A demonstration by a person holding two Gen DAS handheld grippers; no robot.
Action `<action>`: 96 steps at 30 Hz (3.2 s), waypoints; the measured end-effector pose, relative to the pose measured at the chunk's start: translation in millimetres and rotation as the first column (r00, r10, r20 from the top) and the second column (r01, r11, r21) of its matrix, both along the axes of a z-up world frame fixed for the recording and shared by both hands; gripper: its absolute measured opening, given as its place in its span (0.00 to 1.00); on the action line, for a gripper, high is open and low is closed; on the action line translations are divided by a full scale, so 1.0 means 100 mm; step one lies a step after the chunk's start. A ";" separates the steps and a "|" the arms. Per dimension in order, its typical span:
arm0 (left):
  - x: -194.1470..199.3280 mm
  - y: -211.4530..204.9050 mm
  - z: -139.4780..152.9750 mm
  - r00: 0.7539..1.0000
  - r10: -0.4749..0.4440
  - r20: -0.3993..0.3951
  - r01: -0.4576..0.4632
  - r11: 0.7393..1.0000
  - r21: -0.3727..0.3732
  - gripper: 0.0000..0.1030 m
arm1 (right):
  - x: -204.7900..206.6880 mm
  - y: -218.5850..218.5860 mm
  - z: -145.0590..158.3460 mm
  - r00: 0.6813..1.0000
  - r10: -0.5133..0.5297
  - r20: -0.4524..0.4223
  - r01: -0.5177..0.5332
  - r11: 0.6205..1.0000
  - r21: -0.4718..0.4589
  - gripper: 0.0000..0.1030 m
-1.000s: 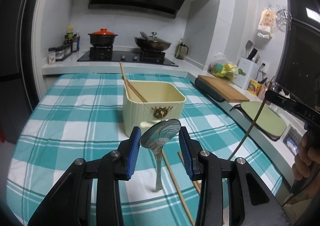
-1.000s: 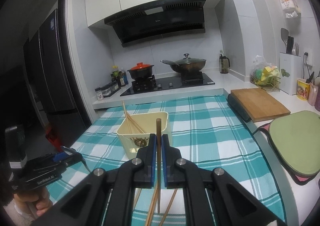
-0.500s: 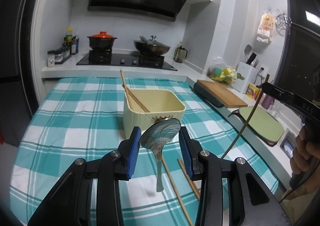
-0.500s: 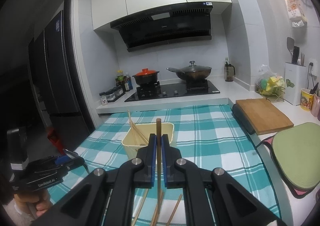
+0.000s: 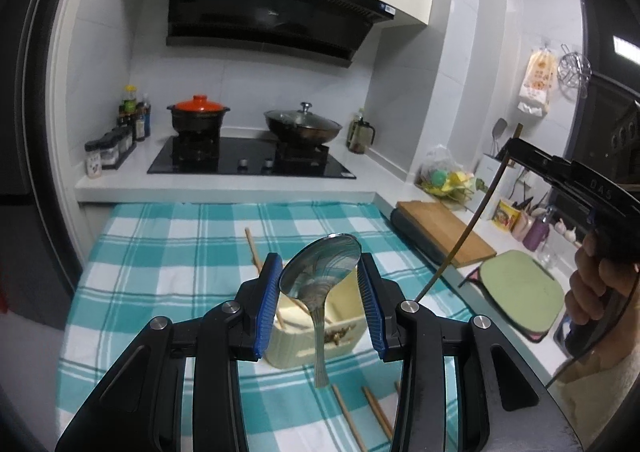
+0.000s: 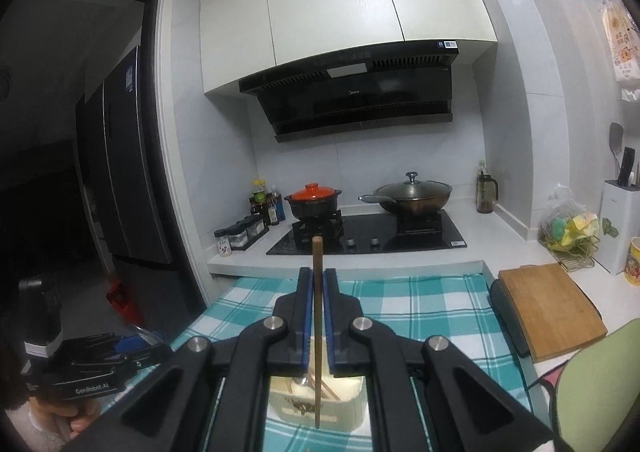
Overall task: Organize utensils
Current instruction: 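Lift the spoon and chopstick with both tools and carry them over the cream holder, then open both tools to drop the spoon and chopstick into the holder, then move both open tools back over the remaining wooden chopsticks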
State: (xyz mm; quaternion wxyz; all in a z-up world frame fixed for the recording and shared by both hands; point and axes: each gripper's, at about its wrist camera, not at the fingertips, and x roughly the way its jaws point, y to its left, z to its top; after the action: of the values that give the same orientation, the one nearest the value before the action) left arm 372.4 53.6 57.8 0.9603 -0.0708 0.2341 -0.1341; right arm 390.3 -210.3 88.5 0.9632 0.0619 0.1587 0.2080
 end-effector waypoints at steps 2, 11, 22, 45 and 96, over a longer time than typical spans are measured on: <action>0.18 -0.01 0.15 1.000 0.006 0.015 -0.006 1.000 0.007 0.38 | 0.19 0.03 0.12 1.000 0.004 0.009 -0.004 1.000 0.007 0.05; 0.96 -0.18 0.10 1.000 0.027 -0.011 -0.027 0.999 0.024 0.38 | 0.81 0.34 0.09 1.000 0.028 0.007 -0.027 0.998 -0.063 0.05; 1.63 -0.33 -0.95 0.964 0.062 -0.258 -0.048 0.997 0.059 0.38 | 1.46 0.66 -1.19 0.958 0.046 -0.283 -0.102 0.977 -0.186 0.05; 0.06 0.05 -0.42 0.977 0.145 -0.156 -0.126 0.984 0.129 0.92 | 0.32 0.08 -0.37 0.985 0.015 -0.173 -0.036 0.992 -0.124 0.35; -0.61 -1.26 -2.72 0.917 0.133 -0.377 0.021 0.926 0.377 0.87 | -1.37 -0.05 -2.84 0.859 -0.152 -0.490 0.046 0.974 -0.221 0.35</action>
State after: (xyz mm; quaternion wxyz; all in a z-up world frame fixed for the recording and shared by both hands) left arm 310.9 -72.6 -214.5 0.8922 0.0806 0.4424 -0.0418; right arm 253.4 -215.6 -195.9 0.8990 0.0243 0.4212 0.1176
